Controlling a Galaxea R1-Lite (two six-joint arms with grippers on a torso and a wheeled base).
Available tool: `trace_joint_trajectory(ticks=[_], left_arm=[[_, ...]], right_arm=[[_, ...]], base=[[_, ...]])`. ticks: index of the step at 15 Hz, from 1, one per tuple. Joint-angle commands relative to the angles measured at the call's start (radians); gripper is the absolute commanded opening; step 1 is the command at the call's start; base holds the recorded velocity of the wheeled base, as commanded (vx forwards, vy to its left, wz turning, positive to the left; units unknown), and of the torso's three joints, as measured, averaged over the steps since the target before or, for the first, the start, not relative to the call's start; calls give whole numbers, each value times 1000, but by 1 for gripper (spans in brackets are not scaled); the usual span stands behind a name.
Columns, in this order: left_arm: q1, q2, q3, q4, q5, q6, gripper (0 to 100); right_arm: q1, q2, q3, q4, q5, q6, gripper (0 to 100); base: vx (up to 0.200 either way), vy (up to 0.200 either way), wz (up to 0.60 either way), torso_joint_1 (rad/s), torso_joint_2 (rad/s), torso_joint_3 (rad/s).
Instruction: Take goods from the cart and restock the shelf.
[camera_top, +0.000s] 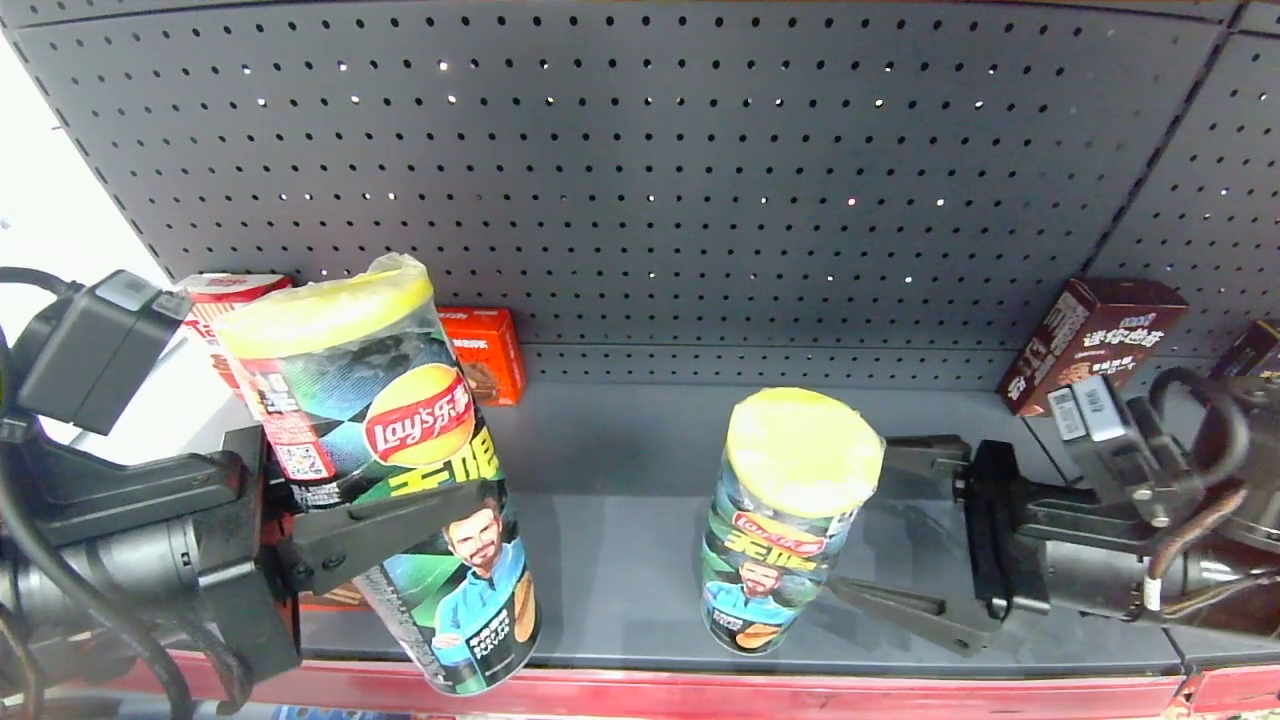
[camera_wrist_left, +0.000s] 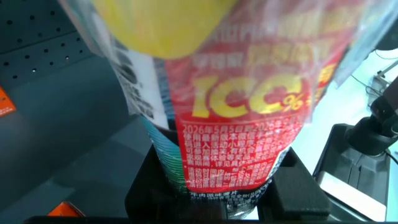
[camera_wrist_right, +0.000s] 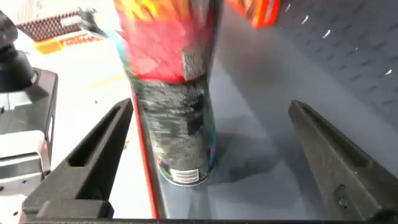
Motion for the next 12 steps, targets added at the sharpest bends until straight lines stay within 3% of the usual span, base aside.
trace_joint_trajectory(ticks=[1,3,7,12], left_arm=[[0,-3,0,0,1,0,0],[0,-3,2,0,-1,0,0],[-2,-29,0,2,1,0,0],[-14,-30,-14,0,-1,1,0]], right_arm=[[-52,-196,40,54,-1,1,100],[-75,-259,39,103,-2,2,100],[-159,-640,49,348,-126,51,100],[-243,-1101,100,787,-280,151,100]], base=[[0,0,0,0,0,0],[0,0,0,0,0,0],[0,0,0,0,0,0],[0,0,0,0,0,0]])
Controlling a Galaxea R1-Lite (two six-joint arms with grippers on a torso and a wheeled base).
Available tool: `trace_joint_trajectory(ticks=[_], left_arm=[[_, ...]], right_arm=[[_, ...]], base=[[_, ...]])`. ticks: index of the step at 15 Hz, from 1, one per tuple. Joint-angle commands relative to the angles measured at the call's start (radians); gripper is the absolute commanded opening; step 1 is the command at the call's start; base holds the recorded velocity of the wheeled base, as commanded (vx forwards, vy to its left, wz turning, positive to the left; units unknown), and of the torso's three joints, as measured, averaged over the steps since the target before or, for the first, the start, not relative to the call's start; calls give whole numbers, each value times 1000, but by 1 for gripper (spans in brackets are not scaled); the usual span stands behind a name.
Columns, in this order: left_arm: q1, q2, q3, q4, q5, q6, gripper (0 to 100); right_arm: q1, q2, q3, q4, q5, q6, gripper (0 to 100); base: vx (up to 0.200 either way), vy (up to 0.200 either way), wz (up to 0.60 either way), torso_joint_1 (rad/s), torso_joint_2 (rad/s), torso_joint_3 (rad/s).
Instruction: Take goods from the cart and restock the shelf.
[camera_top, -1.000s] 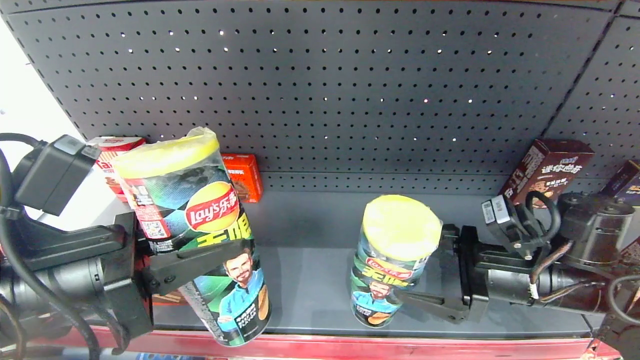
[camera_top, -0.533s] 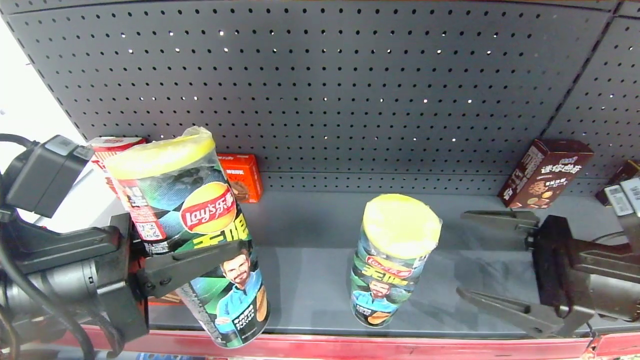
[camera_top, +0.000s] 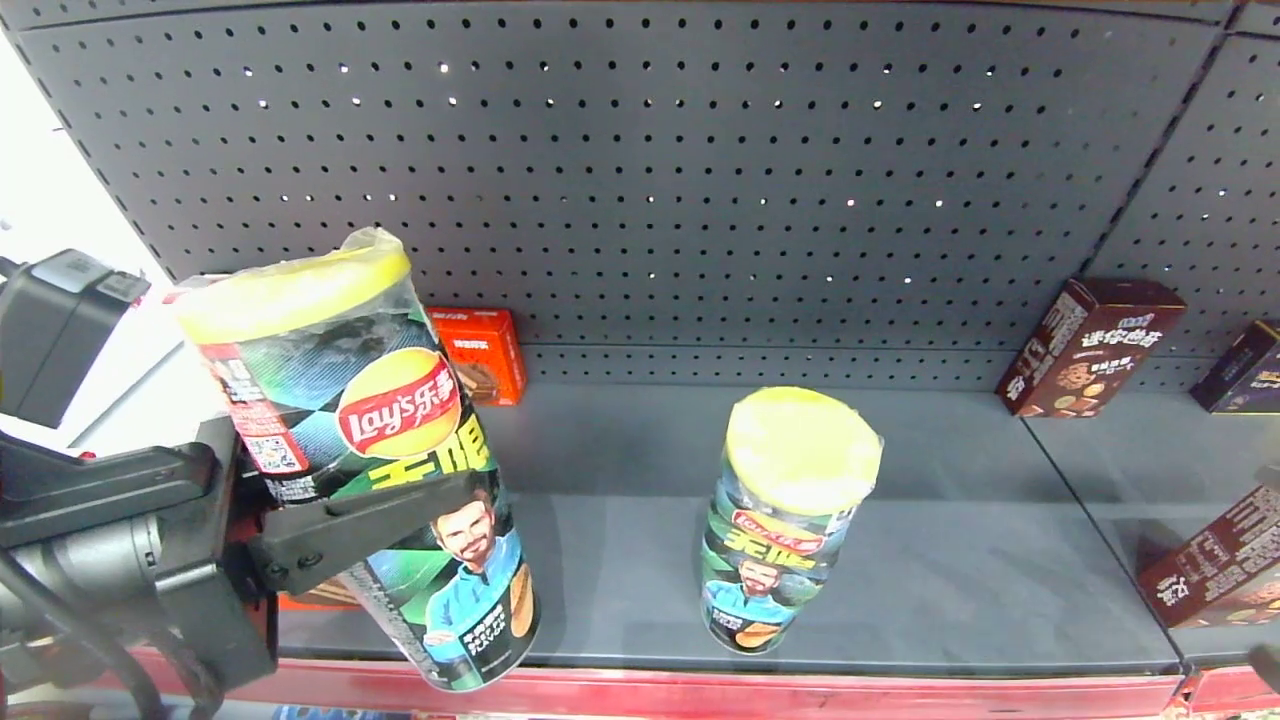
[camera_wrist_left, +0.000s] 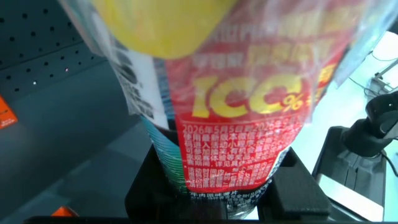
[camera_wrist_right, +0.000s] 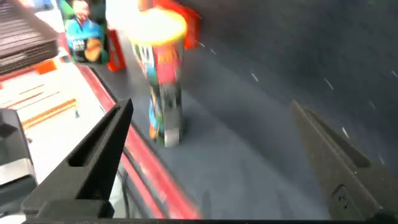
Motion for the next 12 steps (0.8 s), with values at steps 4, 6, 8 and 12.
trace_joint_trajectory(ticks=[4,6,8,12], left_arm=[[-30,-1,12,1,1,0,0],[-30,-1,9,0,0,0,0],[-30,-4,3,0,0,0,0],[-18,-36,17,7,8,3,0]], right_arm=[[-75,-579,147,374,-179,113,100],[-74,-576,179,371,-311,119,100],[-74,-576,294,322,-435,134,100],[-74,-576,383,369,-616,211,100]], base=[[0,0,0,0,0,0],[0,0,0,0,0,0],[0,0,0,0,0,0],[0,0,0,0,0,0]])
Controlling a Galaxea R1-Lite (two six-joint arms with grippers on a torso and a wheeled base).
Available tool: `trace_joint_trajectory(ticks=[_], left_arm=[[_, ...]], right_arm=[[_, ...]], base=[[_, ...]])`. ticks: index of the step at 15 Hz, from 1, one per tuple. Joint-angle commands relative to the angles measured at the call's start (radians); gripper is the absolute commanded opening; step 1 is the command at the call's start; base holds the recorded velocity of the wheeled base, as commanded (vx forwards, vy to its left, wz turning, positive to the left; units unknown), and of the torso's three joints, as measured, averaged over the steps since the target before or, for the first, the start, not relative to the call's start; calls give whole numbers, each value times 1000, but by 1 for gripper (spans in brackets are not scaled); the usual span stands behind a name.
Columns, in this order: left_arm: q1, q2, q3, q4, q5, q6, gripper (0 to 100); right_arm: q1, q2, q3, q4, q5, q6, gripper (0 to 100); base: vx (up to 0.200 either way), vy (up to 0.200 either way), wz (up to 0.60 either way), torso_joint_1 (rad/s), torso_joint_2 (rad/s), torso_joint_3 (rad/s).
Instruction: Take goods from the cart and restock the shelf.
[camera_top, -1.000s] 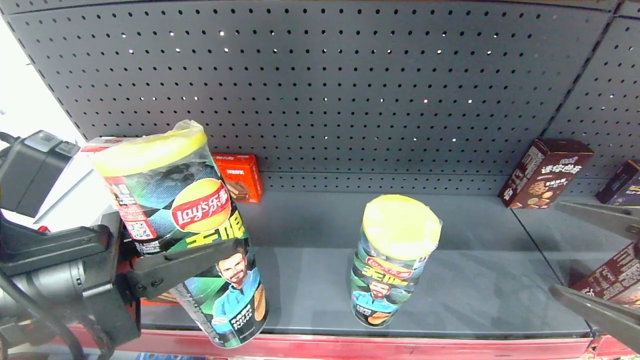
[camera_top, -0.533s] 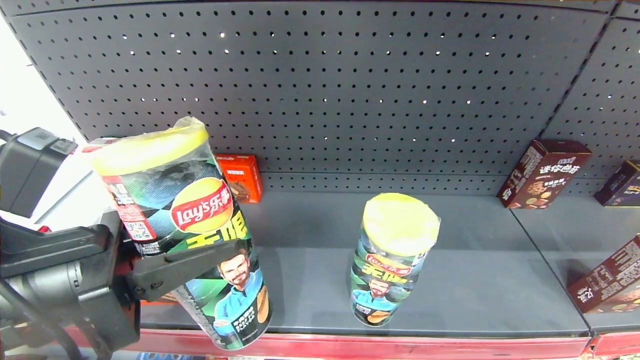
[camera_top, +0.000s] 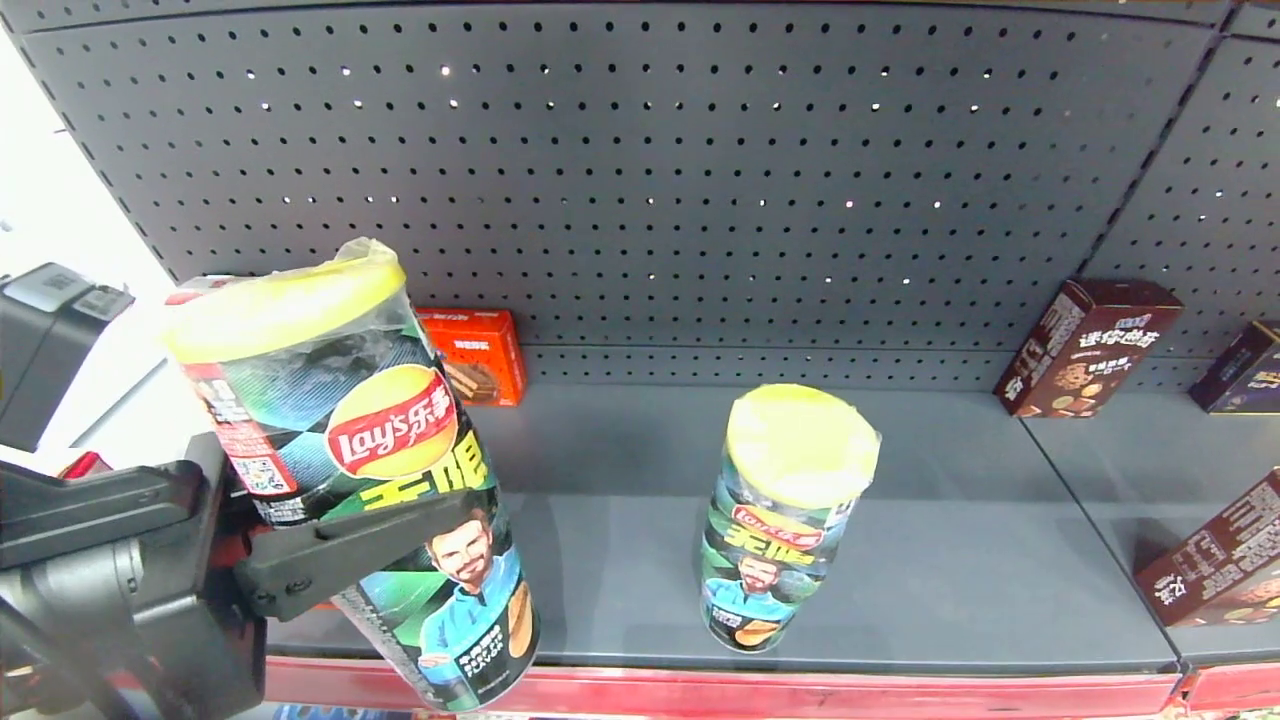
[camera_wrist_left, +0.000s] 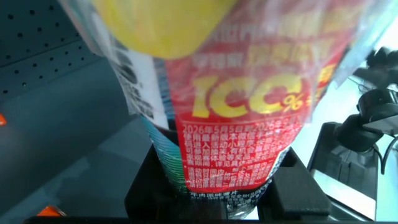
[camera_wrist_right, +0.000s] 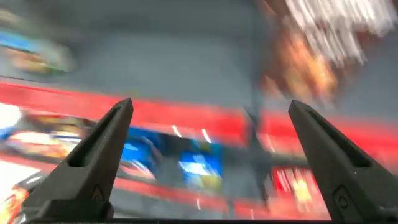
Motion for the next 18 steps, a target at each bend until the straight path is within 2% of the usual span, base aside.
trace_joint_trajectory(ticks=[1,3,12,14,15,17,18], left_arm=[[5,-12,-3,0,1,0,0],[-4,-12,-11,0,1,3,0],[-8,16,-39,1,-12,22,0],[-47,106,-100,5,-16,155,0],[-35,122,-106,5,-16,181,0],[-13,148,-117,-8,-16,192,0],[4,159,-148,-15,-6,210,0]], right_arm=[[0,-3,15,1,9,-9,100],[0,-3,15,3,50,-49,100],[0,-3,15,4,50,-50,100],[0,-3,15,3,50,-50,100],[0,-3,15,3,50,-50,100],[0,-3,15,4,50,-50,100],[0,-3,15,4,50,-50,100]], base=[[0,0,0,0,0,0],[0,0,0,0,0,0],[0,0,0,0,0,0],[0,0,0,0,0,0],[0,0,0,0,0,0],[0,0,0,0,0,0],[0,0,0,0,0,0]])
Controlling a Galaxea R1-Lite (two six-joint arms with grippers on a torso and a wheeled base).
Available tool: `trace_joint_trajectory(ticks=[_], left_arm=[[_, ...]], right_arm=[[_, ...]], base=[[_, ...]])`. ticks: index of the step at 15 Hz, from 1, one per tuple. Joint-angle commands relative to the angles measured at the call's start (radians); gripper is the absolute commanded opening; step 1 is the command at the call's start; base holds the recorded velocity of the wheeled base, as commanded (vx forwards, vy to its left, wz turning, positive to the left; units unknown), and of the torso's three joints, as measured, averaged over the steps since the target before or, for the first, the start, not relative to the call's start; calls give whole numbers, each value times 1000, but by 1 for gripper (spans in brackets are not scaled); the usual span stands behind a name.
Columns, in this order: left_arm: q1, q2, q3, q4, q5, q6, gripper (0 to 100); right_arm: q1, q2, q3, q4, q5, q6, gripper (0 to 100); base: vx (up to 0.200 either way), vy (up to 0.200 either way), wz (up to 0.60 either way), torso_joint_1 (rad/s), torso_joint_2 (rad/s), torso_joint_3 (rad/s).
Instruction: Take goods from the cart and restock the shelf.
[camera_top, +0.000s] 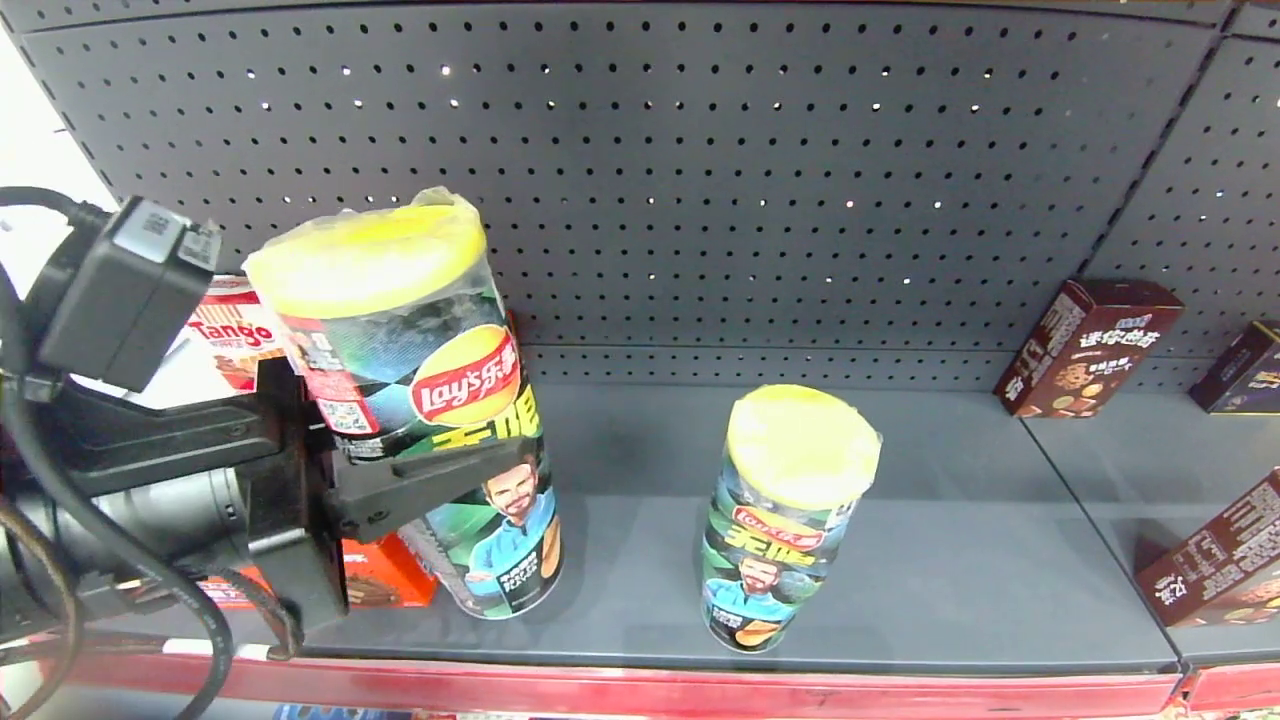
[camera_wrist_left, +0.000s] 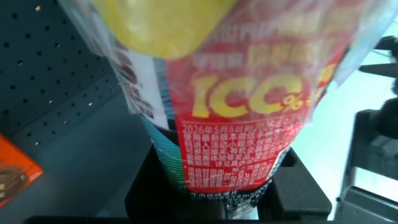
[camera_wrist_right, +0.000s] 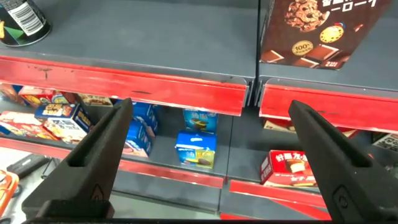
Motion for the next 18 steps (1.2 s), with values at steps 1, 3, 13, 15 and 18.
trace_joint_trajectory(ticks=[1,3,13,15,18], left_arm=[[11,44,-59,9,-2,1,0],[14,97,-107,52,-28,-31,0],[2,487,-578,200,-137,119,0],[0,571,-659,193,-175,119,0],[-4,676,-767,192,-178,121,0]], right_arm=[[0,7,0,0,0,0,100],[0,7,0,0,0,0,100],[0,7,0,0,0,0,100],[0,7,0,0,0,0,100],[0,7,0,0,0,0,100]], base=[[0,0,0,0,0,0],[0,0,0,0,0,0],[0,0,0,0,0,0],[0,0,0,0,0,0],[0,0,0,0,0,0]])
